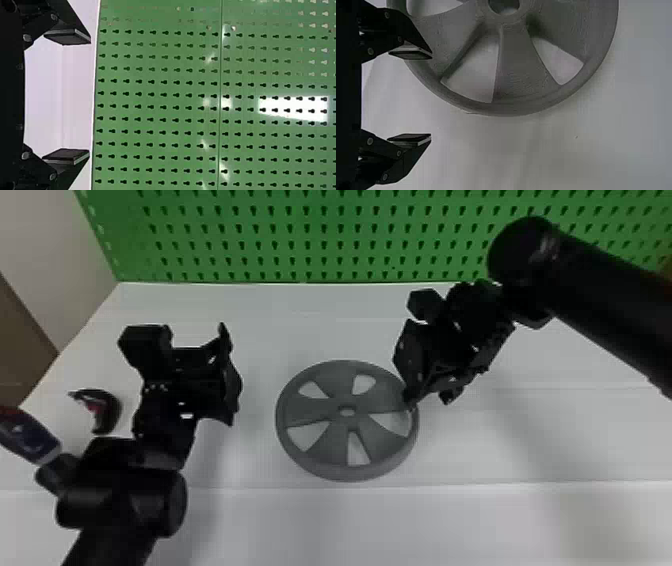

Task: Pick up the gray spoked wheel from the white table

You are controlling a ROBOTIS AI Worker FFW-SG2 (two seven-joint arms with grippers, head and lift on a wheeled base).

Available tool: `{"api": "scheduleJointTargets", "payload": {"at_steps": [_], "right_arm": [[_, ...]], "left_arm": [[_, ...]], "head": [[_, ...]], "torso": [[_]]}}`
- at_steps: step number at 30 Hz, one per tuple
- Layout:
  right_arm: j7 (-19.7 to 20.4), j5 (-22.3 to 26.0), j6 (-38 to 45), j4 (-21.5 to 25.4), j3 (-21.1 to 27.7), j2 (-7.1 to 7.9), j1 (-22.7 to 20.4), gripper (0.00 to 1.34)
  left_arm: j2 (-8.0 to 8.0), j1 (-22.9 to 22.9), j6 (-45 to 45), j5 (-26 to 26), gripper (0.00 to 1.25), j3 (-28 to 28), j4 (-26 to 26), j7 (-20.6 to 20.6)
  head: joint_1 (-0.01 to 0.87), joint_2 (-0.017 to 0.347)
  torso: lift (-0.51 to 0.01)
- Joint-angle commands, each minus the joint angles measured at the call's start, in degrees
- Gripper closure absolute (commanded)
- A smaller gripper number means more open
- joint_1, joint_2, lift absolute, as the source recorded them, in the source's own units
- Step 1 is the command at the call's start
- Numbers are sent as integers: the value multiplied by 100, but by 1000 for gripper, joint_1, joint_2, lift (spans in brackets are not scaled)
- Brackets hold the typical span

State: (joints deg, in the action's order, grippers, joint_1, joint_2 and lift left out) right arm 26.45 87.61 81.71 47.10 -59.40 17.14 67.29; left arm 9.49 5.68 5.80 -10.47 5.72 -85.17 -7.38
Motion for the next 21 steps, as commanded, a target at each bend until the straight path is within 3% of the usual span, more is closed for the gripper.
{"api": "scheduleJointTargets", "payload": {"at_steps": [1, 21], "right_arm": [[0, 108, 21, 54, -45, 0, 4, 522], [0, 239, 73, -166, 8, -62, -5, 522]], "left_arm": [[0, 3, 0, 1, 265, -9, 0, 0], [0, 3, 0, -7, 265, -1, 0, 0]], "head": [[806, 44], [806, 44]], "torso": [[-98], [-98]]}}
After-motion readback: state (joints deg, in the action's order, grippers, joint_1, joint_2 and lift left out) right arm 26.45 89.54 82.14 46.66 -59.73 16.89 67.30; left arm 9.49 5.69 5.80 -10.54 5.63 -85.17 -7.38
